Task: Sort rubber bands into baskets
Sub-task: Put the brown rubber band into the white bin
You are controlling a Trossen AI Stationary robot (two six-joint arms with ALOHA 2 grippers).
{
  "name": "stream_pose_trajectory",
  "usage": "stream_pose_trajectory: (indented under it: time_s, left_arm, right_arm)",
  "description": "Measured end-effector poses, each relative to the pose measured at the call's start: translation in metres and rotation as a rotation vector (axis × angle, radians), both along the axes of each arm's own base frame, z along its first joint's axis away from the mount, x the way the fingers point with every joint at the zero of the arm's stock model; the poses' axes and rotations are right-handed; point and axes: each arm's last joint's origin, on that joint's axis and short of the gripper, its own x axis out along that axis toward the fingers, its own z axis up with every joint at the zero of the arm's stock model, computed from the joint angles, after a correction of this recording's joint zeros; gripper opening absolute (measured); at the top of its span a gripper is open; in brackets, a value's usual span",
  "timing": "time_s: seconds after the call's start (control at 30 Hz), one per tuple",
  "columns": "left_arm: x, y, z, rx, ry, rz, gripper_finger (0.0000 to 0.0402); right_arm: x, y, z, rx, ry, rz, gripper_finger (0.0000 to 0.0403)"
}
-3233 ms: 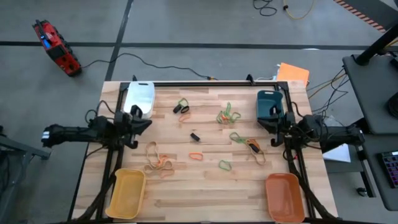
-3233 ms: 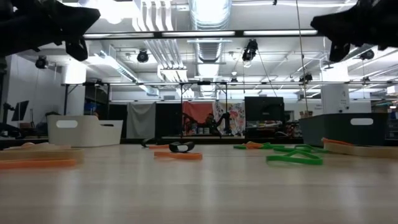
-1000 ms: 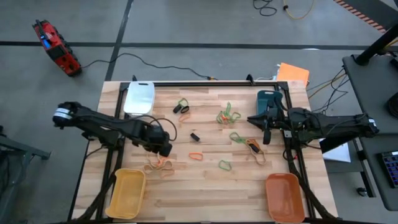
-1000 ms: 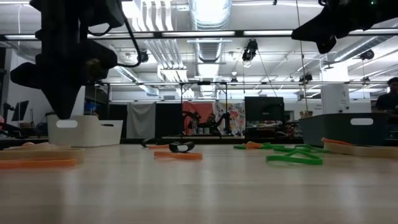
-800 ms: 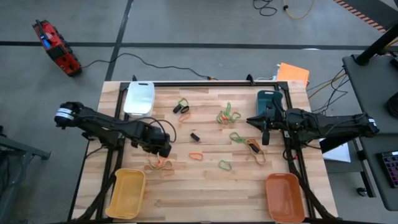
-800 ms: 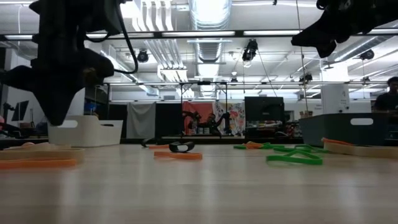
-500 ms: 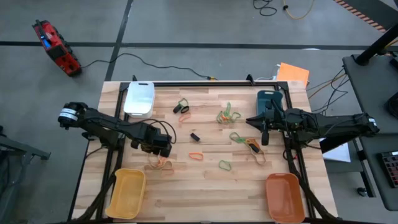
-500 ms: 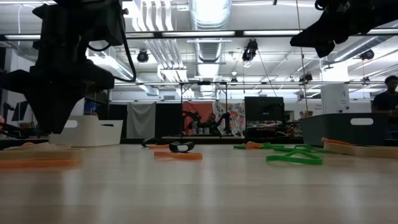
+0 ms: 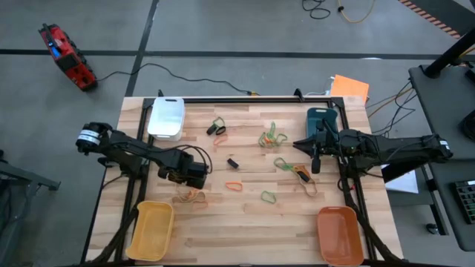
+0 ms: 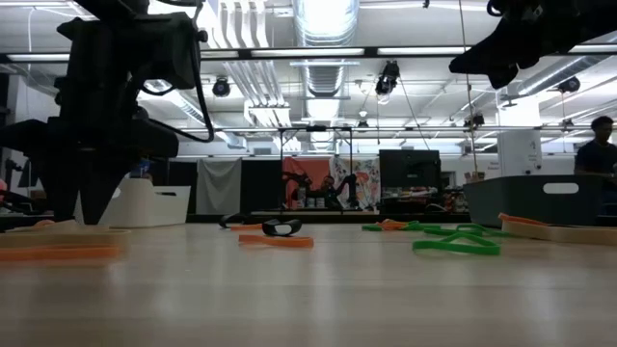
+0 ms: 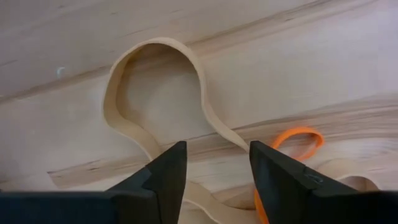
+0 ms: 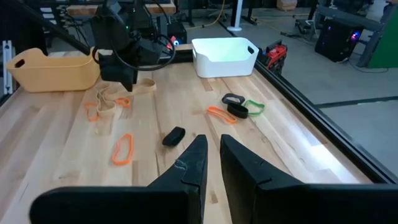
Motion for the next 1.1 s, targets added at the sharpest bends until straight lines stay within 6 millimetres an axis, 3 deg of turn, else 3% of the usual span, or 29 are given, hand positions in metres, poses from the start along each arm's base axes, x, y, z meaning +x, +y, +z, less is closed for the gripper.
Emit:
stream_pose_trajectory:
  time_s: [0.8, 1.1]
  left_arm:
    - [0.004, -0.001, -0.001, 0.017, -0.045, -0.002, 0.0159]
    - [0.007, -0.003, -0.018, -0.002, 0.042, -0.029, 0.0147]
  right_arm:
    - [0.000, 0.000, 0.000, 0.002, 0.001, -0.001, 0.0036]
    - [0.000, 0.000, -0.001, 0.001, 0.007, -0.001, 0.0036]
